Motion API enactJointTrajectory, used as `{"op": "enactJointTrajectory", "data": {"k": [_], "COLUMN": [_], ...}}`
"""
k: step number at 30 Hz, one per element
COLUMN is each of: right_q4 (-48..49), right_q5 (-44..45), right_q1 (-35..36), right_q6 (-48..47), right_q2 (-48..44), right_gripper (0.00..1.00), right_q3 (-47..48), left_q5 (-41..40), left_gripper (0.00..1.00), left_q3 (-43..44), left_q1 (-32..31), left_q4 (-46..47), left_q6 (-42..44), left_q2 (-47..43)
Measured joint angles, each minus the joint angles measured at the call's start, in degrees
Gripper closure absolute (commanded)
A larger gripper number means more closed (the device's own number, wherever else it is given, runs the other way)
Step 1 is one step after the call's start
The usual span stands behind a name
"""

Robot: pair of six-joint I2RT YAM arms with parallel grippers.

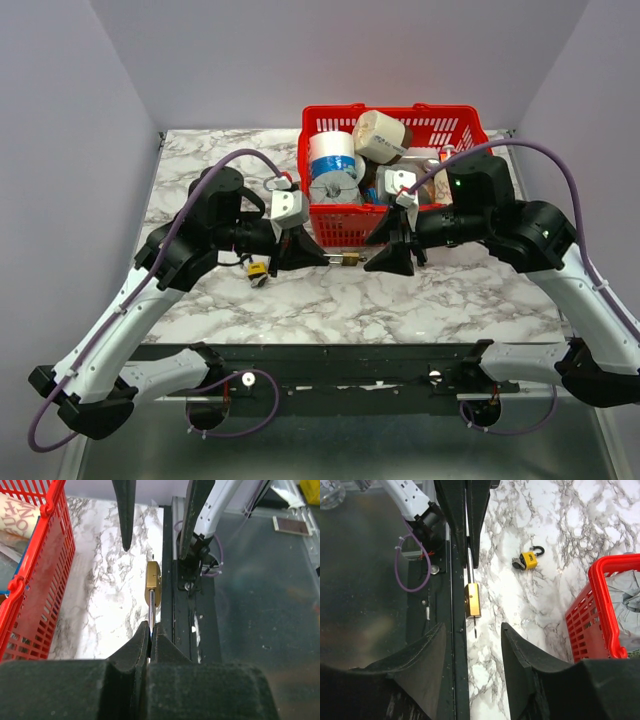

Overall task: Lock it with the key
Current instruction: Lock the lock.

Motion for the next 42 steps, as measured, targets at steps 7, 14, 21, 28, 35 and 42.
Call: {"op": "enactJointTrajectory", "data": {"k": [7, 14, 21, 28, 35, 42], "right_q4": [-2.1, -2.8, -3.0, -3.0, 3.1, 23.1], "right_q5": [-0.4, -2.1, -2.8, -2.7, 5.7, 21.9], "right_q1": [0.0, 0.0, 0.0, 0.0, 0.0, 0.0], "right_q6": [-1.7, -1.7, -2.4, -3.7, 0.2, 8.3], "right_q2": [2.7, 5.3, 6.4, 6.0, 3.7, -3.9], "right_gripper": [0.39, 0.41, 0.67, 0.99, 0.99, 0.99], "right_q3": [1.0, 1.2, 1.3, 1.3, -0.2, -10.2], "left_q5": [0.0, 0.0, 0.0, -0.5, -7.4, -15.5], "left_gripper": [1.0, 1.0, 1.0, 0.58, 0.01, 0.01], "left_q3": [1.5, 2.7, 2.8, 3.1, 0.6, -7.8], "left_q1": [0.0, -0.5, -0.8, -0.8, 5.0, 13.8], "left_q4": [-4.2, -4.7, -3.9, -2.6, 8.6, 27.4], "left_q6": [5.5, 7.1, 6.7, 4.8, -10.7, -35.7], "left_q2": [1.5, 3.3, 3.7, 3.8, 2.2, -0.4]}}
